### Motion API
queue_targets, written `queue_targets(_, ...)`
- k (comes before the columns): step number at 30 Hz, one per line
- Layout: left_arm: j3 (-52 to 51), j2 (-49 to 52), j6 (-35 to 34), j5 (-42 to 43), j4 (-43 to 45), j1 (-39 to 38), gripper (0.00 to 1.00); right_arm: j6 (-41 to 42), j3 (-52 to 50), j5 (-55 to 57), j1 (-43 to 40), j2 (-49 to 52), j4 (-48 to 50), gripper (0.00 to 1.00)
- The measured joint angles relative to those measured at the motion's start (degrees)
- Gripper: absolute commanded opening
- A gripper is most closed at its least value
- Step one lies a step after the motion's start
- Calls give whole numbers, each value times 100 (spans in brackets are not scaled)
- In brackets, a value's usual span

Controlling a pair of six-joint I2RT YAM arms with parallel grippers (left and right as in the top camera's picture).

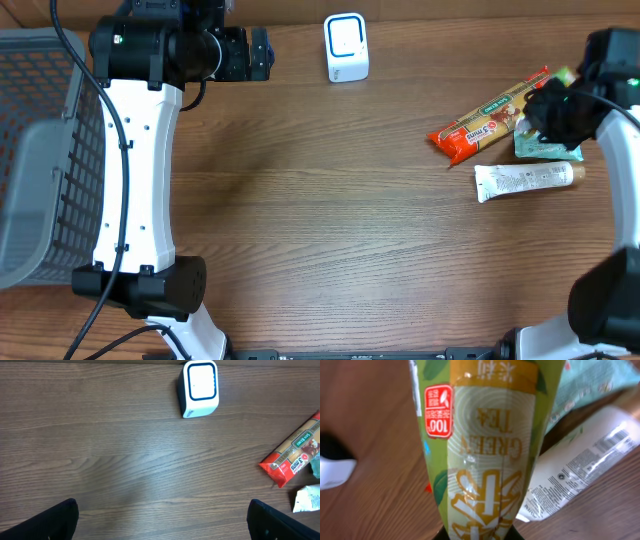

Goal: Scan the item barcode
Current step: 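Carry the juice carton right and set it beside the packet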

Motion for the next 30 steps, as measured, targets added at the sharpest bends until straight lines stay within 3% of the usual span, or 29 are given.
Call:
queue_targets(2,0,0,0,0,0,0,100,205,-367,72,22,138,291,15)
queue_targets(4,0,0,0,0,0,0,99,398,-699,109,28,304,483,36)
queue_targets(7,0,0,-2,0,0,0,100,463,-839,153,33,380,542,75)
queue_targets(8,0,0,0,0,0,0,100,444,-815,146,33,363,551,81)
queue_targets(19,0,0,-2,0,0,0,100,-188,664,-162,74,-520,-1266,84)
queue_targets(20,0,0,0,0,2,0,100,-267,896,-212,101,-758,-1537,100)
queue_targets(23,0,0,0,0,0,0,100,-415,1436,-444,186,-1478,-2146,100)
queue_targets(30,0,0,0,0,0,0,100,-516,1825,-990,236,-3045,-2411,100)
